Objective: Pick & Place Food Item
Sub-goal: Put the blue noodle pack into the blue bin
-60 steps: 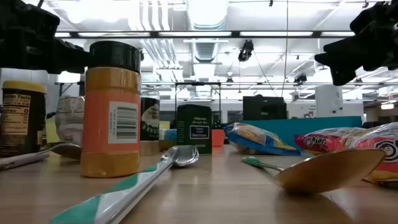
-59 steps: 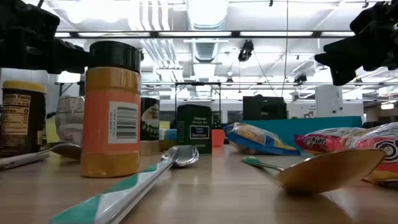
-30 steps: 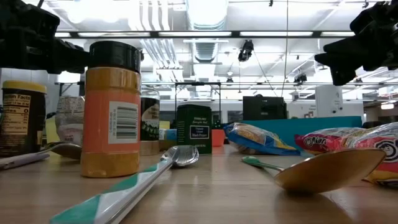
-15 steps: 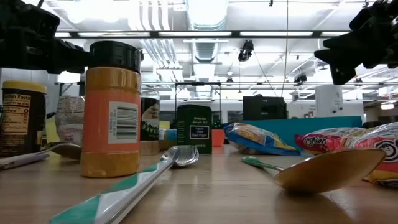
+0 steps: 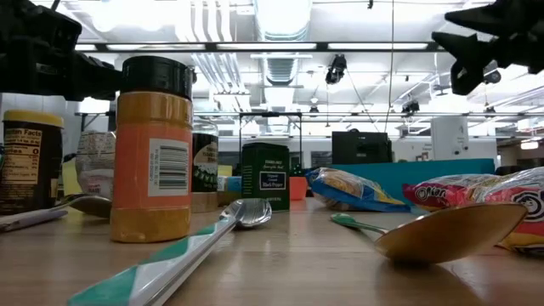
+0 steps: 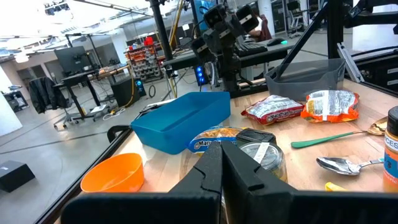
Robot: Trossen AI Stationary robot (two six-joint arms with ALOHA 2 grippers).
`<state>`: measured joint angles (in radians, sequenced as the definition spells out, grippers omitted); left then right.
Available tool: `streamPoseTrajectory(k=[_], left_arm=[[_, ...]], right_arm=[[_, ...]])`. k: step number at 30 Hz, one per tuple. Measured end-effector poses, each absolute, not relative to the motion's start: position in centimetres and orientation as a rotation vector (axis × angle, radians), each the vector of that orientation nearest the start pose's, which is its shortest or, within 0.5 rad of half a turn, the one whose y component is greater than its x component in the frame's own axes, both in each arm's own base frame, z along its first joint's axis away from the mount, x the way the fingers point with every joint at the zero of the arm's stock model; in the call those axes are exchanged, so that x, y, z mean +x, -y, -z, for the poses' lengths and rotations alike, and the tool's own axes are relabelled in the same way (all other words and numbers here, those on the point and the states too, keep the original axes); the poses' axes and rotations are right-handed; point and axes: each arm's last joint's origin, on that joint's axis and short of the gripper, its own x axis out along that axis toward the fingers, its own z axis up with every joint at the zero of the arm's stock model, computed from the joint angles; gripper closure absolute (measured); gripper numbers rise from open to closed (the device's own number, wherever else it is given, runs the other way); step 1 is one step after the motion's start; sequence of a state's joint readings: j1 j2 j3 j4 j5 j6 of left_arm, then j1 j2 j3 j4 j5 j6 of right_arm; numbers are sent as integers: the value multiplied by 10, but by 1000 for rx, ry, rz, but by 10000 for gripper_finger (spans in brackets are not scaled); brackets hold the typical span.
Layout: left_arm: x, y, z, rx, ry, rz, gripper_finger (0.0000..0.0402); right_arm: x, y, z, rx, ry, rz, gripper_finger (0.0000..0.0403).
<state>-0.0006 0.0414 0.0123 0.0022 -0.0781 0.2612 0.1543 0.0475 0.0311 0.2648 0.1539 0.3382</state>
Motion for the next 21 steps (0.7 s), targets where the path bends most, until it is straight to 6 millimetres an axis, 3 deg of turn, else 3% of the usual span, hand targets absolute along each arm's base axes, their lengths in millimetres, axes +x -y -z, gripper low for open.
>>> streamPoseTrajectory(k=[10,15,21], left_arm=[[99,-2,-165,262,-37,-74,401],[99,-2,-165,262,-37,-73,401],[99,-2,-165,262,-37,-73,401]], right_arm=[[77,-7,-259,214,464,-5,262],[76,-7,-284,185,354,6,262],[92,-9,-301,196,221,11,262]])
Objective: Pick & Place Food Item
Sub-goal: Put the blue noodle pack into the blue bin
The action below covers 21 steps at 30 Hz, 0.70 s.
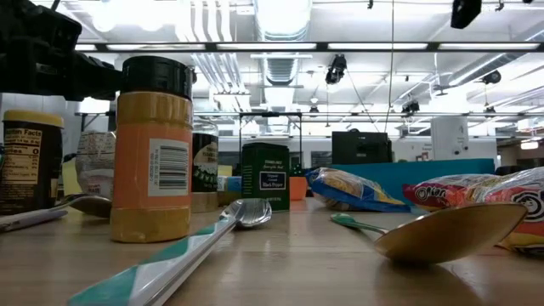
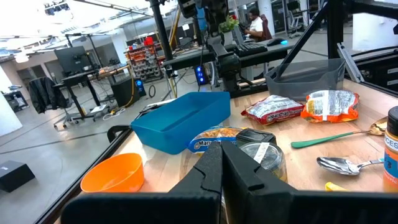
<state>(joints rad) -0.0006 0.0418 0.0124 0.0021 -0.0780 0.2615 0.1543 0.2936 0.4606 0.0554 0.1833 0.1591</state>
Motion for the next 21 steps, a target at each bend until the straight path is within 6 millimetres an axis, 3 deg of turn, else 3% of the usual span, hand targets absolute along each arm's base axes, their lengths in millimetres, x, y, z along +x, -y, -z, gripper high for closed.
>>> streamPoseTrajectory(k=[10,21], left_arm=[[99,-2,-165,262,-37,-73,401],[99,-2,-165,262,-37,-73,401]], right_arm=[[135,-16,-292,310,26,25,262],[175,-22,-261,302,-195,62,262]])
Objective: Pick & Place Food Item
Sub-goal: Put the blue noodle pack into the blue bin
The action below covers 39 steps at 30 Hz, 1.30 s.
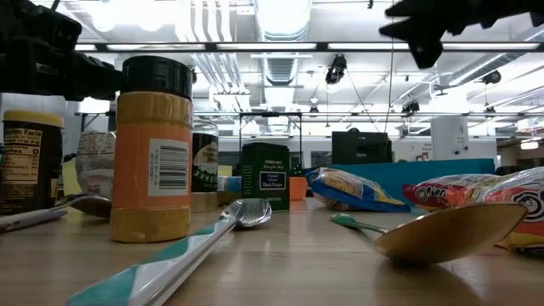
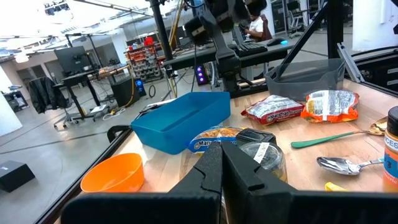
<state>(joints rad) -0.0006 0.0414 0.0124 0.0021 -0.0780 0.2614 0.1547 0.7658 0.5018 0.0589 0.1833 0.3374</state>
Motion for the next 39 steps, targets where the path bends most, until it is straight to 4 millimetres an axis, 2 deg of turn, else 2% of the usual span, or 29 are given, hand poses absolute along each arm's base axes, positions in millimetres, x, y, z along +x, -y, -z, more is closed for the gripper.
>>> streamPoseTrajectory(k=[7,18,29,32,39], left_arm=[[99,-2,-165,262,-37,-73,401],[99,-2,-165,262,-37,-73,401],[99,-2,-165,262,-37,-74,401],[99,-2,-165,262,-37,-73,401],[100,-2,-165,262,-38,-74,401]], right_arm=[[196,-25,-242,275,-314,84,262],[233,-31,-229,179,-446,88,262],[283,-40,-235,-144,-495,-35,256],[294,-42,-233,-247,-510,-61,230],[304,-42,-216,-394,-584,-67,121]])
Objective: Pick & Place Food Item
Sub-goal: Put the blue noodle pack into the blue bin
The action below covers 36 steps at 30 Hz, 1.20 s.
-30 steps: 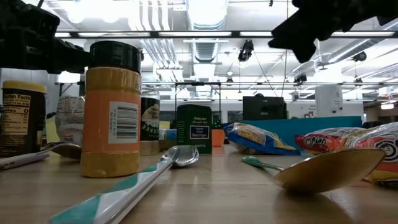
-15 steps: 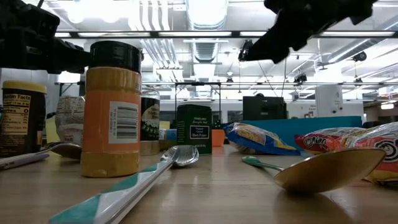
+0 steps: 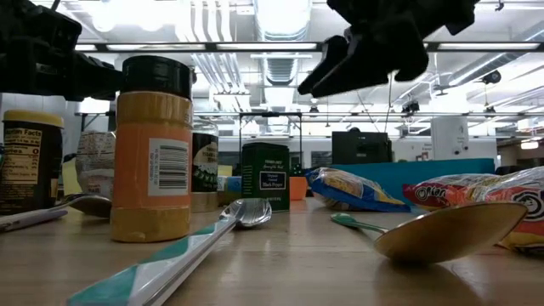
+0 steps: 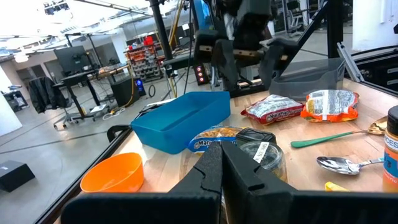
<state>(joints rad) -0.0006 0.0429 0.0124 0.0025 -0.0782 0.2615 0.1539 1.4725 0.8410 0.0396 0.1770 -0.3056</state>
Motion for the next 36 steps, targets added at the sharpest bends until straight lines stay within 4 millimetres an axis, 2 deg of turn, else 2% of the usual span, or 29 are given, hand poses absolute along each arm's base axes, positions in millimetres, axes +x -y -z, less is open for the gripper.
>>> streamPoseTrajectory(k=[4,7,14,18,26,36], left_arm=[[100,-2,-165,262,-38,-73,401],[100,-2,-165,262,-38,-73,401],[100,-2,-165,262,-39,-74,401],[100,-2,-165,262,-39,-73,401],[100,-2,-165,262,-39,-73,401],[100,-2,-165,262,-39,-73,401]], right_arm=[[303,-41,-212,-460,-612,-81,77],[303,-41,-213,-455,-596,-75,63],[305,-37,-208,-517,-637,73,60],[310,-39,-198,-503,-660,11,60],[321,-41,-172,-512,-750,-7,60],[329,-42,-153,-500,-861,-12,60]])
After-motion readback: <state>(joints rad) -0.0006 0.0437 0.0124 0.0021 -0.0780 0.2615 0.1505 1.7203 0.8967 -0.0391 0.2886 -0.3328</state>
